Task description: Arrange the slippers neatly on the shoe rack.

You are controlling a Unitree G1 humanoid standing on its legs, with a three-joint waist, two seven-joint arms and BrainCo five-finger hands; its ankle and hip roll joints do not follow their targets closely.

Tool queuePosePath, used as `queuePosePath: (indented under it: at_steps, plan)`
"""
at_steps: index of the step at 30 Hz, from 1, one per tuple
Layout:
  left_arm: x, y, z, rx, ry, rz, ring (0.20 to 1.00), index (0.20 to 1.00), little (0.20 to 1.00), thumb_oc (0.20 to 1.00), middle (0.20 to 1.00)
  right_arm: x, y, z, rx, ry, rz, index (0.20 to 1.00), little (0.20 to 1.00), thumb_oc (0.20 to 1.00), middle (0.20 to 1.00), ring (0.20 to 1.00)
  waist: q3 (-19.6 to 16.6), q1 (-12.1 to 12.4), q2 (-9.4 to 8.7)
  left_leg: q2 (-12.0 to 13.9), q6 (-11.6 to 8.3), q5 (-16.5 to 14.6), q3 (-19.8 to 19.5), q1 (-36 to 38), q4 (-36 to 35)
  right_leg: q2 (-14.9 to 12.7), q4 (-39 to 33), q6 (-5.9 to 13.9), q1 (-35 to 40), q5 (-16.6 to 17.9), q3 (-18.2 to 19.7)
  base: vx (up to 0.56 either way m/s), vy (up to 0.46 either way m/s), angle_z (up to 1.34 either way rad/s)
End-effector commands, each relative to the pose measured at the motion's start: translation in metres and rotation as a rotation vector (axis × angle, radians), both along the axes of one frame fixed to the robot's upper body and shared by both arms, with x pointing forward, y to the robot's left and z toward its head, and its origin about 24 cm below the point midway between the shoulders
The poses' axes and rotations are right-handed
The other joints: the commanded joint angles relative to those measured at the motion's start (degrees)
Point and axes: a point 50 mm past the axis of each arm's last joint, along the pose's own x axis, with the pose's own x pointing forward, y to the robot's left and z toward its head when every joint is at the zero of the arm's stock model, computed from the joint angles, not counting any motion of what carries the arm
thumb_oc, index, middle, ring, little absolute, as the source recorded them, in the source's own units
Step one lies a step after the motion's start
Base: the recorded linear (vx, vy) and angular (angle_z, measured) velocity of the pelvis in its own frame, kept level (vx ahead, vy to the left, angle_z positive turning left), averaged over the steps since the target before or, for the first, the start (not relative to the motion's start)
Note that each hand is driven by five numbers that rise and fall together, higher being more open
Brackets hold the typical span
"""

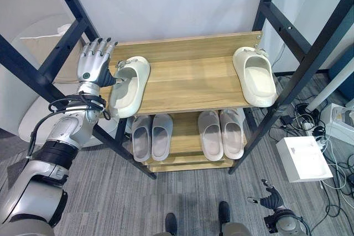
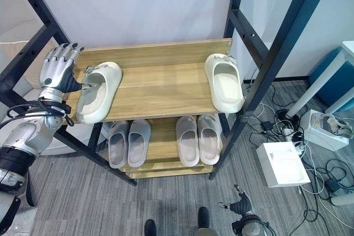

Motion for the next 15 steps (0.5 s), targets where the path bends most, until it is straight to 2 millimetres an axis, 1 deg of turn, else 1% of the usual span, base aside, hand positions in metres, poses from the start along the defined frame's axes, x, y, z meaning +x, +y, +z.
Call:
queuePosePath:
  at_steps: [1, 4, 9, 11, 12, 13, 14, 15]
  plan:
    - [0.009, 0.013, 0.039, 0.038, -0.127, 0.089, 1.0, 1.0, 1.0, 1.0, 1.0, 0.021, 0.003, 0.019, -0.02, -0.118, 0.058, 1.0, 1.0, 1.0, 1.0, 1.0, 0.9, -0.9, -1.46, -0.6, -0.75, -4.5, -0.7, 3.0, 0.0, -1.6, 0.1, 4.52, 3.7, -5.4, -1.6, 0.0, 0.008, -0.04]
    - [0.017, 0.006, 0.042, 0.01, -0.143, 0.091, 1.0, 1.0, 1.0, 1.0, 1.0, 0.023, 0.003, 0.021, -0.021, -0.131, 0.056, 1.0, 1.0, 1.0, 1.0, 1.0, 1.3, -1.6, -1.67, -0.6, -0.7, -4.4, -0.3, 2.6, 0.0, -1.5, 0.1, 4.59, 2.9, -5.1, -1.0, 0.0, 0.0, 0.0]
    - [0.024, 0.002, 0.047, 0.014, -0.147, 0.102, 1.0, 1.0, 1.0, 1.0, 1.0, 0.025, 0.003, 0.023, -0.021, -0.146, 0.054, 1.0, 1.0, 1.0, 1.0, 1.0, 1.6, -2.3, -1.77, -0.5, -0.66, -4.3, 0.2, 2.2, 0.0, -1.4, 0.1, 4.65, 2.0, -4.8, -0.4, -0.01, 0.006, -0.07]
    - [0.028, 0.001, 0.054, 0.026, -0.159, 0.112, 1.0, 1.0, 1.0, 1.0, 1.0, 0.025, 0.002, 0.025, -0.024, -0.158, 0.055, 1.0, 1.0, 1.0, 1.0, 1.0, 1.9, -3.0, -1.79, -0.4, -0.65, -4.2, 0.5, 1.8, 0.0, -1.2, 0.1, 4.71, 1.3, -4.6, 0.0, -0.01, 0.003, -0.06]
    - [0.028, 0.001, 0.054, 0.027, -0.16, 0.111, 1.0, 1.0, 1.0, 1.0, 1.0, 0.025, 0.002, 0.026, -0.023, -0.158, 0.054, 1.0, 1.0, 1.0, 1.0, 1.0, 1.9, -2.9, -1.83, -0.4, -0.65, -4.2, 0.5, 1.8, 0.0, -1.2, 0.1, 4.71, 1.3, -4.6, 0.0, -0.02, 0.009, -0.14]
    - [0.03, 0.001, 0.058, 0.035, -0.157, 0.118, 0.391, 0.391, 0.391, 0.391, 0.391, 0.025, 0.001, 0.027, -0.027, -0.166, 0.053, 1.0, 1.0, 1.0, 1.0, 1.0, 2.1, -3.4, -1.78, -0.3, -0.67, -4.2, 0.8, 1.6, 0.0, -1.1, 0.1, 4.77, 0.8, -4.4, 0.3, -0.02, 0.005, -0.12]
    - [0.03, 0.001, 0.058, 0.036, -0.158, 0.117, 0.203, 0.203, 0.203, 0.203, 0.203, 0.025, 0.001, 0.027, -0.026, -0.167, 0.052, 1.0, 1.0, 1.0, 1.0, 1.0, 2.1, -3.3, -1.82, -0.3, -0.67, -4.2, 0.9, 1.6, 0.0, -1.1, 0.1, 4.77, 0.7, -4.4, 0.4, -0.02, 0.012, -0.16]
    - [0.031, 0.001, 0.06, 0.044, -0.154, 0.117, 0.2, 0.2, 0.2, 0.2, 0.2, 0.025, 0.0, 0.027, -0.029, -0.168, 0.05, 1.0, 1.0, 1.0, 1.0, 1.0, 2.2, -3.6, -1.76, -0.3, -0.71, -4.2, 1.0, 1.5, 0.0, -1.1, 0.1, 4.8, 0.5, -4.4, 0.6, -0.01, 0.005, -0.15]
